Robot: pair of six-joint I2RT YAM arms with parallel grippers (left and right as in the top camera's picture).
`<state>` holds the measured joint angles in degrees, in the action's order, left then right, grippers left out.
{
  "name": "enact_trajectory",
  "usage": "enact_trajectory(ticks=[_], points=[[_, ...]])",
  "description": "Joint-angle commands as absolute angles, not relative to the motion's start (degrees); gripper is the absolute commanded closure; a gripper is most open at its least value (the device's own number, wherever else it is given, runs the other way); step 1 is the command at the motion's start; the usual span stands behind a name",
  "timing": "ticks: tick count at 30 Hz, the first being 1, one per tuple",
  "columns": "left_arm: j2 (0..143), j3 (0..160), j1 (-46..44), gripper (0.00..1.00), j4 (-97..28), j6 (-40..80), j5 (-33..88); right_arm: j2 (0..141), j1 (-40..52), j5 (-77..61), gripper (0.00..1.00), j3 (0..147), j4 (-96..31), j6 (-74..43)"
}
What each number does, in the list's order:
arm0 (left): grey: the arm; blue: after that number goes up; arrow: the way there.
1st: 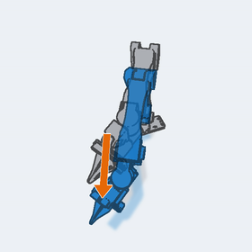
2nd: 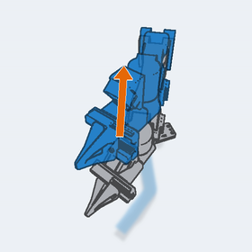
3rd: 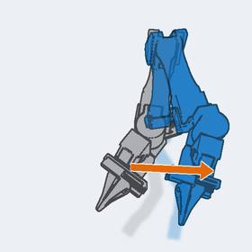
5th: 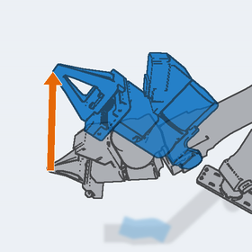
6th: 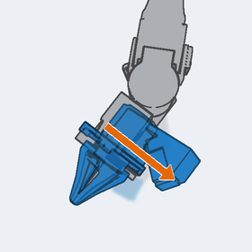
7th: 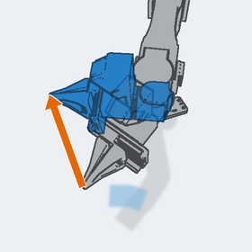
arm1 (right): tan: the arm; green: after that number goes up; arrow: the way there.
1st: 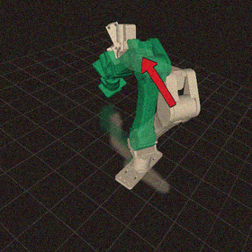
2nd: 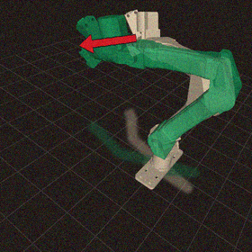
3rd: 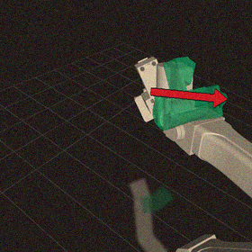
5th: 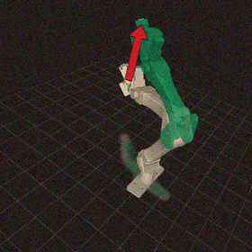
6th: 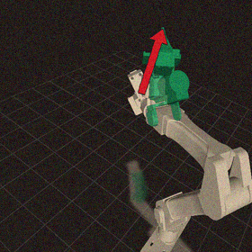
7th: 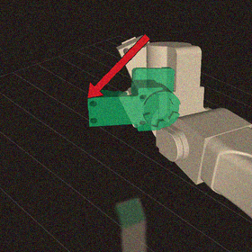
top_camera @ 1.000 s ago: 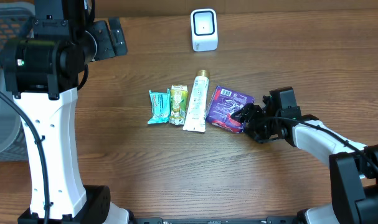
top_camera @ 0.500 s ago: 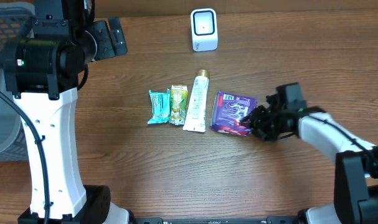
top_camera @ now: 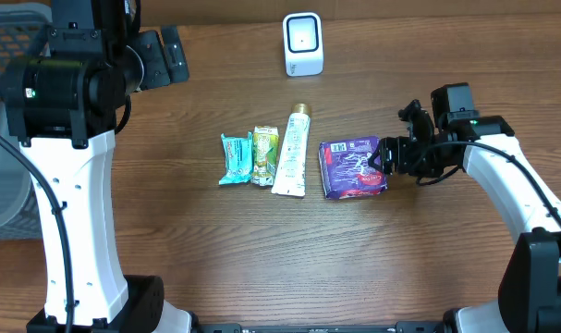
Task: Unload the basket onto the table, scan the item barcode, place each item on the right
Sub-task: 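Grasp purple pad pack with the right gripper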
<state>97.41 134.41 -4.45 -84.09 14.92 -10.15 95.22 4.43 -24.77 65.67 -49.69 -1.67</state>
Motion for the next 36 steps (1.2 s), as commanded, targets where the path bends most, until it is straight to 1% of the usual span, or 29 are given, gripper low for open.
enact_trajectory(ticks=[1, 5, 8, 11, 15, 20, 25, 28, 31, 32, 33, 35, 36], points=[[97.8, 135.1, -4.4, 0.0, -84.0, 15.9, -10.9, 95.4, 1.6, -27.2, 0.07, 65.6, -49.6, -8.0], [97.8, 135.1, -4.4, 0.0, -84.0, 15.9, -10.9, 95.4, -1.3, -37.9, 0.05, 61.1, -47.7, -10.1], [97.8, 135.1, -4.4, 0.0, -84.0, 15.9, -10.9, 95.4, -2.0, -42.9, 0.05, 56.3, -43.9, -11.0], [97.8, 135.1, -4.4, 0.0, -84.0, 15.9, -10.9, 95.4, -2.0, -44.7, 0.06, 51.5, -37.5, -15.2], [97.8, 135.1, -4.4, 0.0, -84.0, 15.9, -10.9, 96.0, -2.0, -47.7, 0.09, 47.0, -29.6, -18.1], [97.8, 135.1, -4.5, 0.0, -84.0, 15.9, -10.9, 101.8, -2.0, -50.3, 0.12, 46.5, -25.8, -19.4], [97.8, 135.1, -4.5, 0.0, -84.0, 15.9, -10.9, 108.2, -1.9, -52.7, 0.15, 46.5, -18.9, -24.7], [97.8, 135.1, -4.4, 0.0, -84.0, 15.9, -10.9, 109.7, -1.9, -52.7, 0.25, 46.5, -15.4, -28.1], [97.8, 135.1, -4.4, 0.0, -84.0, 15.9, -10.9, 109.7, -1.9, -52.9, 0.47, 46.5, -12.6, -29.7], [97.8, 135.1, -4.4, 0.0, -84.0, 15.9, -10.9, 109.7, -1.9, -52.9, 0.52, 46.5, -11.6, -30.3], [97.8, 135.1, -4.4, 0.0, -84.0, 15.9, -10.9, 109.7, -1.9, -53.5, 0.63, 46.6, -10.0, -30.3], [97.8, 135.1, -4.4, 0.01, -84.0, 15.9, -10.9, 109.7, -1.9, -54.2, 0.73, 46.6, -9.1, -30.3], [97.8, 135.1, -4.4, 0.0, -84.0, 15.9, -10.9, 109.6, -1.9, -54.2, 0.81, 46.6, -9.1, -30.3]])
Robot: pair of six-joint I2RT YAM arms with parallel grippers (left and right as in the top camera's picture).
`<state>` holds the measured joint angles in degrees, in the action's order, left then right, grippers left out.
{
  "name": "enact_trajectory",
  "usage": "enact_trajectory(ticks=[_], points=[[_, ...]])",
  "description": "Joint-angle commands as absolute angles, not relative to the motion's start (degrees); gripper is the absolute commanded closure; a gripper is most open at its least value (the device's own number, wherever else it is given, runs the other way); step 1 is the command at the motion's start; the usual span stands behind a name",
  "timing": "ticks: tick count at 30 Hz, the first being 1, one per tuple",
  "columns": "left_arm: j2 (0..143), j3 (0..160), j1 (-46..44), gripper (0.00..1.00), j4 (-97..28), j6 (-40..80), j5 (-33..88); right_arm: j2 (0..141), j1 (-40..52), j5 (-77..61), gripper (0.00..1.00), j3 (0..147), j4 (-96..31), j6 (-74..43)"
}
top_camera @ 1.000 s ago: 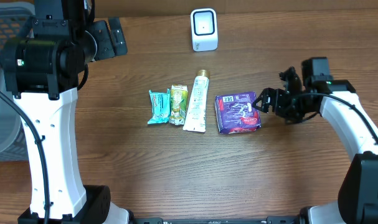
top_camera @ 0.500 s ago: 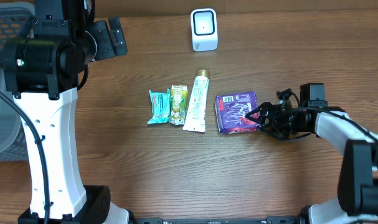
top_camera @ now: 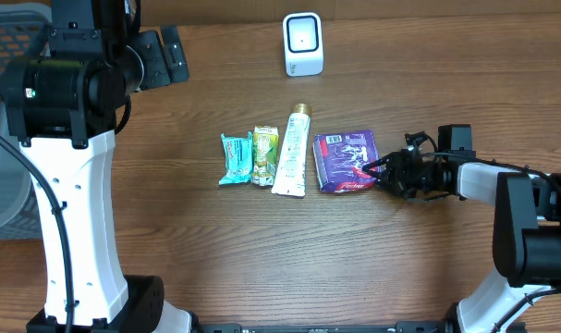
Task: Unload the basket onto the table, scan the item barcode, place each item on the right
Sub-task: 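Grasp purple pad pack with the right gripper, then lift purple pack and hold its barcode over the white scanner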
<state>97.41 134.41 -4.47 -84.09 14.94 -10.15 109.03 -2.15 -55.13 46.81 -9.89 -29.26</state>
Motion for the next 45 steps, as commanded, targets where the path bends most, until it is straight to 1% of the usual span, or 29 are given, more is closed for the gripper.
enact_trajectory(ticks=[1, 4, 7, 10, 11, 16, 27, 37, 41, 45], points=[[97.8, 135.1, -4.4, 0.0, -84.0, 15.9, -10.9, 109.4, -1.9, -54.3, 0.83, 46.6, -9.1, -30.2], [97.8, 135.1, -4.4, 0.0, -84.0, 15.9, -10.9, 107.8, -2.2, -55.9, 0.92, 46.7, -9.1, -30.0], [97.8, 135.1, -4.4, 0.0, -84.0, 15.9, -10.9, 104.6, -2.4, -56.5, 0.93, 47.8, -11.6, -29.0], [97.8, 135.1, -4.4, 0.0, -84.0, 15.9, -10.9, 100.2, -2.3, -55.3, 0.95, 50.1, -17.8, -25.6], [97.8, 135.1, -4.4, 0.0, -84.0, 15.9, -10.9, 97.3, -1.9, -52.0, 0.95, 51.8, -22.5, -24.1], [97.8, 135.1, -4.5, 0.0, -84.0, 15.9, -10.9, 90.3, 0.4, -43.4, 0.96, 57.2, -32.5, -22.0], [97.8, 135.1, -4.5, 0.01, -84.0, 15.9, -10.9, 83.2, 9.3, -39.1, 0.96, 77.2, -44.8, -16.6], [97.8, 135.1, -4.5, 0.0, -84.0, 15.9, -10.9, 81.5, 9.4, -39.6, 0.96, 78.9, -46.2, -16.0], [97.8, 135.1, -4.5, 0.0, -84.0, 15.9, -10.9, 81.5, 10.3, -28.1, 0.96, 80.2, -47.5, -18.0], [97.8, 135.1, -4.5, 0.0, -84.0, 15.9, -10.9, 82.1, 14.3, -11.5, 0.96, 87.7, -50.9, -17.9]])
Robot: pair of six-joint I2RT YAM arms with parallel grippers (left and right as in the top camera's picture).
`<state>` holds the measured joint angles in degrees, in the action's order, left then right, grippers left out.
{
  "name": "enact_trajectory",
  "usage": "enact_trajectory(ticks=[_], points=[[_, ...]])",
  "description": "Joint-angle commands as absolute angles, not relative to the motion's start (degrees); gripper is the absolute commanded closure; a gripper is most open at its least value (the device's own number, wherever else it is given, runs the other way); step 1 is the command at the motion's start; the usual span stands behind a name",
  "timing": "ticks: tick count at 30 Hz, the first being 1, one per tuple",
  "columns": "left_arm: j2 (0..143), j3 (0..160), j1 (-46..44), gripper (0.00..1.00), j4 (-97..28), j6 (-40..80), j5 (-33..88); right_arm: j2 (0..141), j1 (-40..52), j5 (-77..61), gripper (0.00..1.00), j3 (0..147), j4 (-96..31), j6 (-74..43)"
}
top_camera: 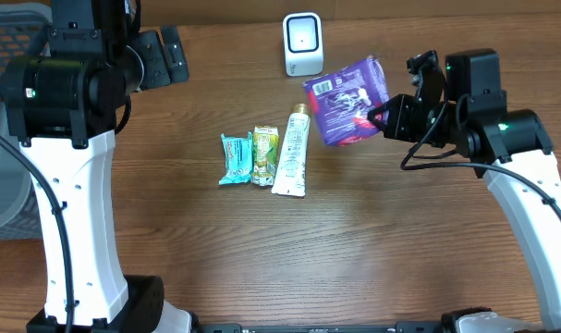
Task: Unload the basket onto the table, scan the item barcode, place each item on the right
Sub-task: 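Lift purple pack and hold its barcode over the white scanner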
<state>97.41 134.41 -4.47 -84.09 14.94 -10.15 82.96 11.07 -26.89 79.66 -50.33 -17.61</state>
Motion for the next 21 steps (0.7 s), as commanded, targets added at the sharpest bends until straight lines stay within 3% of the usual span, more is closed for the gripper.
enact_trajectory(ticks=[1, 5, 10, 15, 21], points=[[97.8, 135.1, -4.5, 0.0, -84.0, 15.9, -10.9, 82.8, 15.7, -6.3, 0.96, 90.9, -51.9, -17.5], [97.8, 135.1, -4.5, 0.0, -84.0, 15.9, -10.9, 86.1, 22.3, 17.2, 0.96, 100.2, -51.6, -11.8], [97.8, 135.1, -4.5, 0.0, -84.0, 15.9, -10.9, 92.4, 29.8, 46.2, 0.96, 100.9, -36.6, 5.0], [97.8, 135.1, -4.5, 0.0, -84.0, 15.9, -10.9, 102.4, 32.2, 55.1, 0.96, 100.9, -18.7, 24.5], [97.8, 135.1, -4.5, 0.0, -84.0, 15.9, -10.9, 114.0, 32.2, 55.6, 0.96, 100.9, 2.1, 49.1]])
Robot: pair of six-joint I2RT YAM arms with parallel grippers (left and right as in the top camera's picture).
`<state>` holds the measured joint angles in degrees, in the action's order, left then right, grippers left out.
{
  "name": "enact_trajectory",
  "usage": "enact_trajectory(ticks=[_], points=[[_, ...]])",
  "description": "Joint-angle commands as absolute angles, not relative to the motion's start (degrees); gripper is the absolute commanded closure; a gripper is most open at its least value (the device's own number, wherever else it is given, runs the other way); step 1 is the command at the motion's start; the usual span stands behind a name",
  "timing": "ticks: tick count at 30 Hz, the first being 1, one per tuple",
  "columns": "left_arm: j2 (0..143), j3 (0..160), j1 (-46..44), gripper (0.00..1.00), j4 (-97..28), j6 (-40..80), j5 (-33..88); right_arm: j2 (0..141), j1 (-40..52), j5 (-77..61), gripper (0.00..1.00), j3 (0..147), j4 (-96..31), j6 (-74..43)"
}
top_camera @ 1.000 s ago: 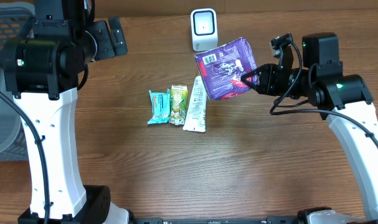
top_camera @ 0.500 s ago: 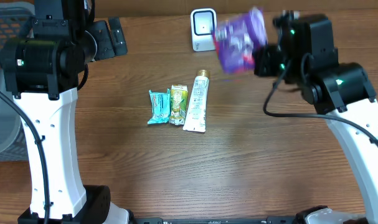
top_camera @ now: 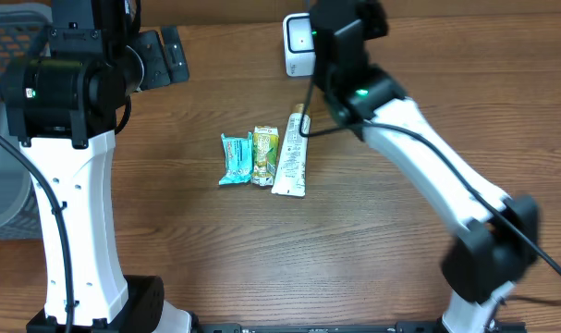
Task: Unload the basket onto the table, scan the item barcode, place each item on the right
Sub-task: 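Lift purple pack and hold its barcode over the white scanner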
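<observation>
Only the overhead view is given. The white barcode scanner [top_camera: 298, 44] stands at the table's back edge, its right side covered by my right arm. My right gripper [top_camera: 340, 32] hangs right over and beside the scanner, with its fingers hidden under the black wrist. The purple packet is out of sight, and nothing shows between the fingers. My left gripper [top_camera: 163, 55] is raised at the back left, far from the items; its jaws are not readable.
A teal bar [top_camera: 235, 158], a green packet [top_camera: 265, 155] and a white tube [top_camera: 292, 153] lie side by side mid-table. A grey basket [top_camera: 3, 111] sits off the left edge. My right arm [top_camera: 428, 157] stretches diagonally across the right half of the table.
My right arm has swung left from the right side, so its gripper is now at the scanner. The purple packet it held up beside the scanner no longer shows.
My right gripper was at the purple packet lying right of the tube, then low against its right edge. Then it held the packet lifted near the scanner. Now the gripper covers the scanner's side and the packet is hidden. The left arm stayed still.
</observation>
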<state>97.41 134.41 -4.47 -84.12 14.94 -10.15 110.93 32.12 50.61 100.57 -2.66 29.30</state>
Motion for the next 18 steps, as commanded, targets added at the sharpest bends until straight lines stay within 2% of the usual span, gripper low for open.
enact_trajectory(ticks=[1, 5, 11, 18], points=[[97.8, 135.1, -4.5, 0.0, -84.0, 15.9, -10.9, 115.9, 32.2, 55.6, 0.96, 100.9, 4.8, 55.9], [97.8, 135.1, -4.5, 0.0, -84.0, 15.9, -10.9, 121.0, 32.2, 53.6, 0.96, 100.9, 11.0, 68.1], [97.8, 135.1, -4.5, 0.0, -84.0, 15.9, -10.9, 125.5, 32.1, 49.0, 0.96, 100.9, 14.4, 69.1], [97.8, 135.1, -4.5, 0.0, -84.0, 15.9, -10.9, 130.6, 32.1, 44.8, 0.96, 100.9, 25.8, 73.4]])
